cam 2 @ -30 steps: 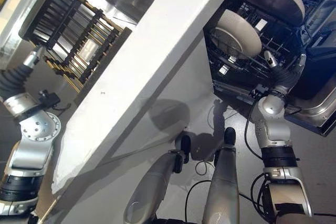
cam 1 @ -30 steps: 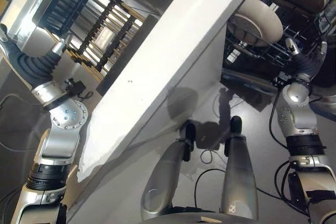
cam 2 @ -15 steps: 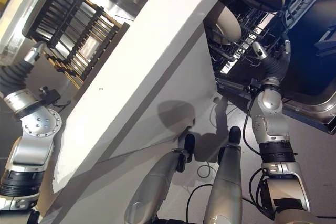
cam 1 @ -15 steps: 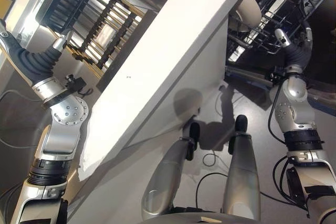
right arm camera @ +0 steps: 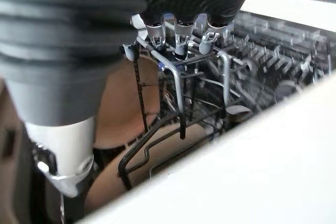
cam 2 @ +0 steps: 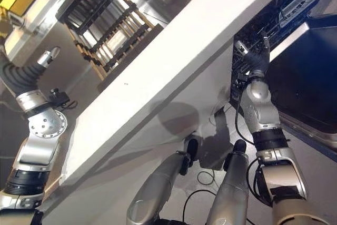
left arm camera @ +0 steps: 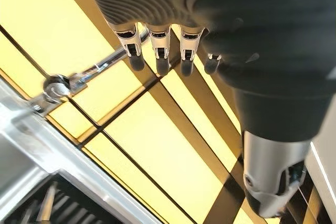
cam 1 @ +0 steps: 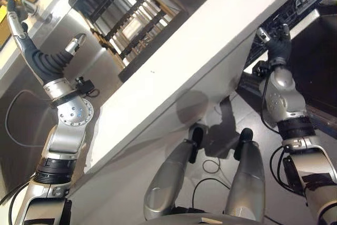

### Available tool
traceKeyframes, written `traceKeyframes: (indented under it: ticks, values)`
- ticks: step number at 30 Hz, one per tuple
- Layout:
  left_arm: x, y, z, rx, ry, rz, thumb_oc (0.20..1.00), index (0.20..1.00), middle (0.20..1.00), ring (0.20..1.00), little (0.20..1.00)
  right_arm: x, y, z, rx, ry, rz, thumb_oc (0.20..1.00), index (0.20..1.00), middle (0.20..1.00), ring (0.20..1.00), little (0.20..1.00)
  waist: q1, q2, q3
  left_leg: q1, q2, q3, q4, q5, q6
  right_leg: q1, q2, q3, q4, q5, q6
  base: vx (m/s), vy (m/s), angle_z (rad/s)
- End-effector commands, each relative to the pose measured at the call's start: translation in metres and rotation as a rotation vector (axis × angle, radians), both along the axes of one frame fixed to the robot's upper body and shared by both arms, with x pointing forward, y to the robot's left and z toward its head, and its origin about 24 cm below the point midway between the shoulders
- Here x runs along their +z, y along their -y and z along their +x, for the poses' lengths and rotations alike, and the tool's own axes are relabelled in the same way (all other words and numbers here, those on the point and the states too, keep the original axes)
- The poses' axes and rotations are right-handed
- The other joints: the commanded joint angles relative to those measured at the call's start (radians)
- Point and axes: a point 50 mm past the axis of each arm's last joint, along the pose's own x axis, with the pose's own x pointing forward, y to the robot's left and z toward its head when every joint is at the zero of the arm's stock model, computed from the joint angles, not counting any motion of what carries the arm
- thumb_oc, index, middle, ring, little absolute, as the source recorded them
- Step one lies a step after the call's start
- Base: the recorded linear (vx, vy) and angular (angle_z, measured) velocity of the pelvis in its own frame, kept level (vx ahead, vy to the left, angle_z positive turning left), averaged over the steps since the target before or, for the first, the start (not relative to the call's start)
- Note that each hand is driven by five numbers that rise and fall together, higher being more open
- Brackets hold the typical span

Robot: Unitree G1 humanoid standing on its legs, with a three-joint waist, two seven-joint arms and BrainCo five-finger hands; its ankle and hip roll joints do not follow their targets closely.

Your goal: Pick up plates and place into dishwasher.

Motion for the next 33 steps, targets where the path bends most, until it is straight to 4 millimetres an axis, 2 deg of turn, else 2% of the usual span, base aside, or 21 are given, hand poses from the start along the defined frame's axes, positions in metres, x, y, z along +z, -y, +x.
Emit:
traceKeyframes:
  ticks: [1, 6, 11, 14, 17, 21, 24, 28, 33]
  values:
    - [-0.012, -0.001, -0.010, -0.040, -0.030, 0.001, 1.000, 1.000, 1.000, 1.000, 1.000, 0.074, -0.086, 0.002, 0.449, 0.280, -0.099, 1.000, 1.000, 1.000, 1.000, 1.000, 0.079, 0.044, 0.021, -0.013, -0.083, 0.064, -0.047, 0.053, 0.088, 0.095, -0.010, -0.001, -0.114, 0.039, 0.005, 0.01, -0.043, 0.04]
    - [-0.010, -0.004, -0.011, -0.065, -0.033, 0.011, 1.000, 1.000, 1.000, 1.000, 1.000, 0.078, -0.087, 0.004, 0.491, 0.285, -0.138, 1.000, 1.000, 1.000, 1.000, 1.000, 0.087, 0.035, 0.005, 0.027, -0.077, 0.052, -0.078, 0.055, 0.081, 0.163, -0.022, -0.018, -0.189, 0.062, 0.015, 0.00, -0.052, 0.04]
    - [-0.006, -0.006, -0.011, -0.082, -0.030, 0.037, 1.000, 1.000, 1.000, 1.000, 1.000, 0.075, -0.071, 0.006, 0.423, 0.279, -0.094, 1.000, 1.000, 1.000, 1.000, 1.000, 0.084, 0.011, -0.011, 0.060, -0.059, 0.042, -0.102, 0.054, 0.078, 0.222, -0.014, -0.027, -0.258, 0.082, 0.020, -0.03, -0.099, -0.01]
    - [-0.004, -0.006, -0.011, -0.082, -0.026, 0.046, 1.000, 1.000, 1.000, 1.000, 1.000, 0.072, -0.060, 0.006, 0.347, 0.267, -0.110, 1.000, 1.000, 1.000, 1.000, 1.000, 0.073, -0.001, -0.015, 0.072, -0.048, 0.039, -0.120, 0.057, 0.079, 0.242, -0.003, -0.027, -0.294, 0.094, 0.023, -0.05, -0.089, -0.01]
    - [0.000, -0.007, -0.010, -0.065, -0.021, 0.054, 1.000, 1.000, 1.000, 1.000, 1.000, 0.065, -0.046, 0.002, 0.181, 0.236, -0.145, 1.000, 1.000, 1.000, 1.000, 1.000, 0.051, -0.016, -0.012, 0.081, -0.035, 0.041, -0.137, 0.061, 0.081, 0.254, 0.014, -0.019, -0.322, 0.108, 0.023, -0.10, -0.094, -0.09]
    - [0.006, -0.007, -0.008, -0.019, -0.010, 0.059, 1.000, 1.000, 1.000, 1.000, 1.000, 0.040, -0.024, -0.009, -0.155, 0.138, -0.279, 1.000, 1.000, 1.000, 1.000, 1.000, 0.000, -0.044, -0.002, 0.089, -0.015, 0.046, -0.163, 0.069, 0.088, 0.254, 0.044, 0.012, -0.347, 0.128, 0.019, -0.11, -0.073, -0.16]
    - [0.009, -0.005, -0.007, 0.005, 0.004, 0.062, 1.000, 1.000, 1.000, 1.000, 1.000, 0.022, -0.016, -0.021, -0.312, 0.078, -0.337, 1.000, 1.000, 1.000, 1.000, 1.000, -0.037, -0.064, 0.003, 0.100, -0.001, 0.053, -0.186, 0.073, 0.093, 0.254, 0.061, 0.038, -0.370, 0.142, 0.019, -0.13, -0.051, -0.21]
    - [0.008, 0.000, -0.007, 0.034, 0.009, 0.052, 1.000, 1.000, 1.000, 1.000, 1.000, -0.008, -0.011, -0.037, -0.441, 0.024, -0.298, 1.000, 1.000, 1.000, 1.000, 1.000, -0.083, -0.076, -0.002, 0.139, 0.016, 0.066, -0.214, 0.060, 0.096, 0.271, 0.074, 0.080, -0.390, 0.148, 0.019, -0.08, 0.019, -0.32]
    - [-0.010, 0.006, -0.011, 0.042, -0.025, 0.015, 1.000, 1.000, 1.000, 1.000, 1.000, -0.048, -0.008, -0.063, -0.511, -0.009, -0.229, 1.000, 1.000, 1.000, 1.000, 1.000, -0.131, -0.071, -0.041, 0.189, 0.038, 0.100, -0.245, 0.059, 0.094, 0.301, 0.079, 0.128, -0.424, 0.167, 0.023, 0.00, 0.097, -0.41]
